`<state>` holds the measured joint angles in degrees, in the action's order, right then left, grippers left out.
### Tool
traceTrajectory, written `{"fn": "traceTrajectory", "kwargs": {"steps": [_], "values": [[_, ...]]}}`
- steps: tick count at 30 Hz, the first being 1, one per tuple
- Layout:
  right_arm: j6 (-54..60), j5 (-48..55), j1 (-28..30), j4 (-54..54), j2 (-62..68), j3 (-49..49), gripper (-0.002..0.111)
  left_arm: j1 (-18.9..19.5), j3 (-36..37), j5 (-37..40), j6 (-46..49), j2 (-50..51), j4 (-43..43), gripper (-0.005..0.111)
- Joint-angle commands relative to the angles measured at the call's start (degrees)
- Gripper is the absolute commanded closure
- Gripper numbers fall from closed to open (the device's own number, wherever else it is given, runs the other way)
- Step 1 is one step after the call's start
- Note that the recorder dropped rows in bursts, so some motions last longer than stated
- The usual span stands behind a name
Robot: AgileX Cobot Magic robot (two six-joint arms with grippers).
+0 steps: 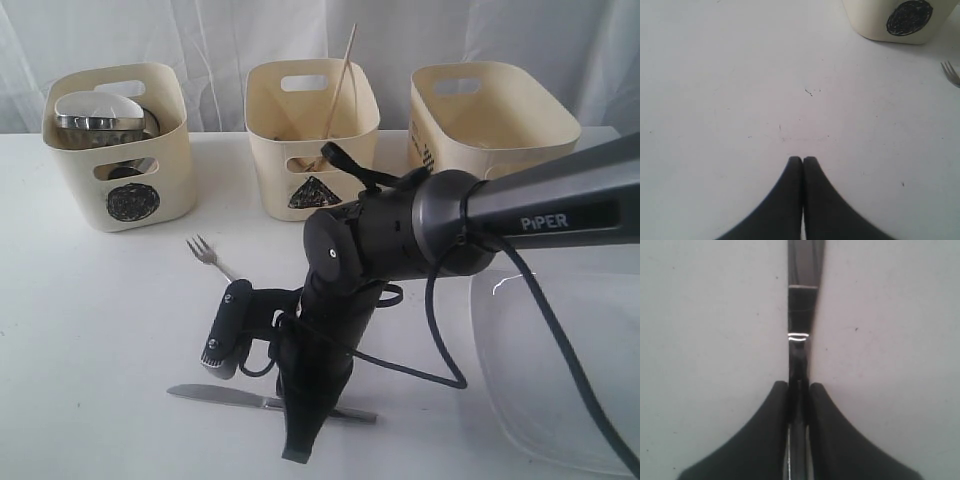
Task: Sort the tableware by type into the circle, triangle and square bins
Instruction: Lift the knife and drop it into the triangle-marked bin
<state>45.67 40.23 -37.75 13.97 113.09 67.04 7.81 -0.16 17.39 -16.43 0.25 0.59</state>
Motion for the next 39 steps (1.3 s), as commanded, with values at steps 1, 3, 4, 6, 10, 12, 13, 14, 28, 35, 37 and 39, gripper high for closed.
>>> {"fn": "traceTrajectory", "kwargs": {"steps": [1, 3, 4, 6, 10, 12, 13, 14, 28, 35, 37, 39], "values": [[-3.3, 5.1, -0.1, -1.8, -1.4, 0.5, 0.108, 0.0, 0.2, 0.6, 0.0, -0.3, 0.6, 0.107], [-5.6, 4.9, -0.1, -3.5, -3.4, 1.2, 0.108, 0.0, 0.2, 0.6, 0.0, -0.3, 0.6, 0.107], [-5.8, 4.8, -0.1, -3.6, -4.5, 1.6, 0.108, 0.0, 0.2, 0.6, 0.0, -0.3, 0.6, 0.107], [-5.8, 4.7, -0.1, -3.6, -6.1, 2.2, 0.108, 0.0, 0.2, 0.6, 0.0, -0.3, 0.6, 0.107], [-6.3, 4.5, -0.1, -3.7, -7.3, 2.1, 0.108, 0.0, 0.2, 0.6, 0.0, -0.3, 0.6, 0.107], [-7.1, 4.4, -0.1, -3.7, -7.3, 2.1, 0.108, 0.0, 0.2, 0.6, 0.0, -0.3, 0.6, 0.107], [-7.2, 4.4, -0.1, -3.7, -7.3, 2.1, 0.108, 0.0, 0.2, 0.6, 0.0, -0.3, 0.6, 0.107], [-7.5, 4.4, -0.1, -3.7, -7.3, 2.5, 0.108, 0.0, 0.2, 0.6, 0.0, -0.3, 0.6, 0.107], [-30.6, -26.8, 4.7, -2.9, -14.0, 10.5, 0.108, 0.0, 0.2, 0.6, 0.0, -0.3, 0.6, 0.107], [-38.9, -45.4, 10.1, -0.6, -12.8, 12.5, 0.108, 0.0, 0.2, 0.6, 0.0, -0.3, 0.6, 0.107], [-41.0, -51.2, 11.4, -0.6, -11.4, 12.5, 0.108, 0.0, 0.2, 0.6, 0.0, -0.3, 0.6, 0.107], [-41.7, -54.9, 12.7, -0.6, -9.4, 12.5, 0.108, 0.0, 0.2, 0.6, 0.0, -0.3, 0.6, 0.107]]}}
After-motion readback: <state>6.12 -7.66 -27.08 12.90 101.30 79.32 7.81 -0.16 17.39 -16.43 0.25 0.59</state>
